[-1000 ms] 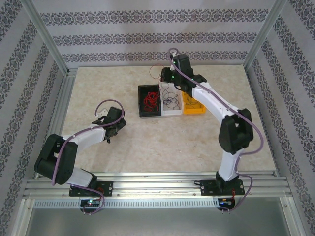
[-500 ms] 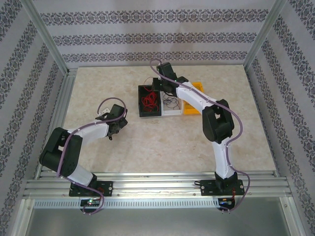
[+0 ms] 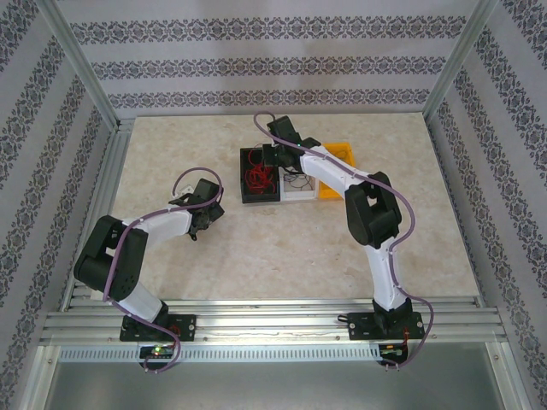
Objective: Untangle the cables
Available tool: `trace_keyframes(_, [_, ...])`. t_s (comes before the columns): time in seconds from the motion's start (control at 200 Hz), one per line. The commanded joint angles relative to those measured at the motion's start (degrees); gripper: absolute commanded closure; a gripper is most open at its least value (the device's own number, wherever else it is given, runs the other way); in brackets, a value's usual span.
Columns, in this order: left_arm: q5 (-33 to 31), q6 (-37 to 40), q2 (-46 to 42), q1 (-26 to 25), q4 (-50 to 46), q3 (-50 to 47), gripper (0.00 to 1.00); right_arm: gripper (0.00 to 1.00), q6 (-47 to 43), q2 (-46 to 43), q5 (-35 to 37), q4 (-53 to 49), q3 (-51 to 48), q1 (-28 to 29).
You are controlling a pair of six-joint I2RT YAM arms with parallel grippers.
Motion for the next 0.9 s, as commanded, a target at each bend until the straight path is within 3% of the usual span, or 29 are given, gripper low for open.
trace_keyframes(0.0, [-1.75, 2.02, -1.76, -0.21, -0.96, 1.08, 0.23, 0.80, -1.01, -0.03, 0.58, -0.68, 1.35, 0.17])
trace_keyframes(0.07, [-2.41, 2.44, -2.13, -0.23, -1.51, 1.25, 0.23, 0.63, -0.97, -1.68, 0.69, 0.62, 0.42, 0.28])
trace_keyframes(0.155, [-3.22, 2.94, -2.62, -0.15, -1.97, 1.36, 0.23, 0.53, -1.76, -4.36, 1.66, 1.85, -0.49, 0.36])
trace_keyframes(0.42, [-7.81, 8.18, -5.92, 0.00, -4.88, 2.21, 0.22, 0.46, -3.72, -14.84, 6.99, 3.45, -7.45, -0.42])
trace_keyframes(0.68, [-20.76, 18.83, -18.14, 2.48, -13.22, -0.11, 0.17, 0.42, -5.35, -41.01, 17.80, 10.07, -37.29, -6.58])
trace_keyframes(0.849, [-21.83, 30.00, -27.76, 8.22, -11.37, -4.88, 0.10, 0.24, -10.38, -53.04, 25.83, 13.19, -54.94, -11.83])
trace_keyframes(0.894, [-21.75, 32.18, -28.53, 10.56, -9.23, -6.56, 0.00, 0.06, -11.93, -53.86, 29.79, 18.49, -60.18, -12.28])
